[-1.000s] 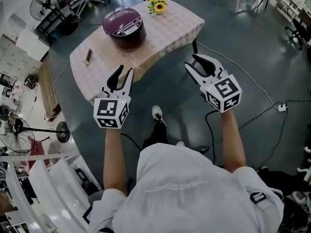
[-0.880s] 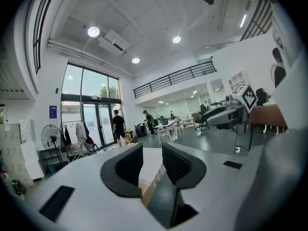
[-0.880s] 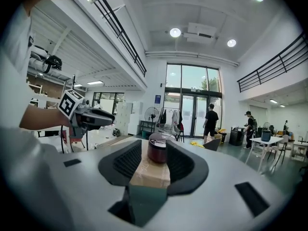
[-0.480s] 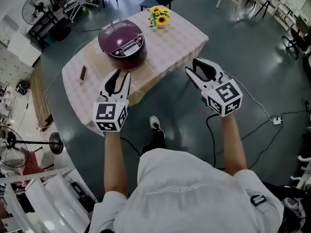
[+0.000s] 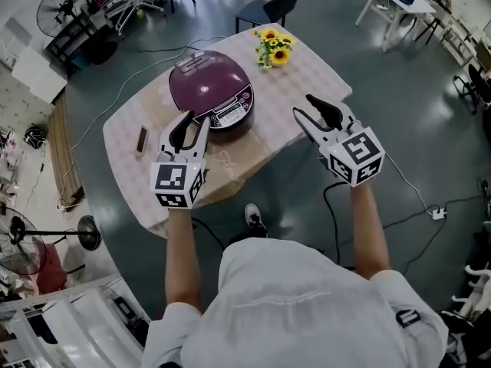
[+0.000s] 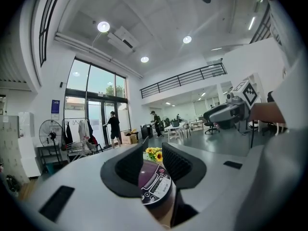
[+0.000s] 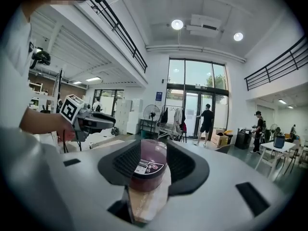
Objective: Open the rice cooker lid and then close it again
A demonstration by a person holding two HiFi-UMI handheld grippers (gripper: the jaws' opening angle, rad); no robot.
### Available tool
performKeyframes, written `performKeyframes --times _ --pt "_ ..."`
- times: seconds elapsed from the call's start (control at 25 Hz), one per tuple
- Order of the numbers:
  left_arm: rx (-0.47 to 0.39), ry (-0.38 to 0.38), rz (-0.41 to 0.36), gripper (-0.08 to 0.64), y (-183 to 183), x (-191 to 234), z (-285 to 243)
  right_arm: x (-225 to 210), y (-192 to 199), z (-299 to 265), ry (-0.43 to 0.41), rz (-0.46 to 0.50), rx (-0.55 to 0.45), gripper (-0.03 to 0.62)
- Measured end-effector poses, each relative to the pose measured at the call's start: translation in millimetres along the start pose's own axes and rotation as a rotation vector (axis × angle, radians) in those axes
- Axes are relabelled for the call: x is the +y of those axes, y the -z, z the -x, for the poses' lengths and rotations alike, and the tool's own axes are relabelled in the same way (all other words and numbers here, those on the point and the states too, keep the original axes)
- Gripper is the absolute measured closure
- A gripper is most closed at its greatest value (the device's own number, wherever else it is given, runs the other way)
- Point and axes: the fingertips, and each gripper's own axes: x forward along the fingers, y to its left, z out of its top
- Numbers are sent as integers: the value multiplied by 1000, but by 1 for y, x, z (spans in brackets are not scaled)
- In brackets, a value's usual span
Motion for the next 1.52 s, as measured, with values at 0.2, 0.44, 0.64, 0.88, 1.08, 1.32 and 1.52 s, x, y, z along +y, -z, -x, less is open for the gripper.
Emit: performKeyframes --times 0.2,0.44,0.64,0.88,1.08,1.32,1.52 --pt "22 5 -3 420 11 33 -29 -11 -3 -47 -23 8 12 407" --pt "48 -4 16 420 22 54 -52 -21 2 -81 -56 11 36 407" --pt "75 -22 32 420 29 59 -65 -32 4 -101 -92 8 35 403" --pt "127 -58 43 420 39 56 -81 -42 18 -135 -207 0 53 400" --pt "195 -92 39 420 42 48 -86 -45 21 -156 -318 -22 48 399" --pt "265 -87 32 420 56 35 -100 -43 41 -175 -411 -52 59 399" --pt "296 -42 67 420 72 22 -114 -39 57 -183 -451 -85 76 399"
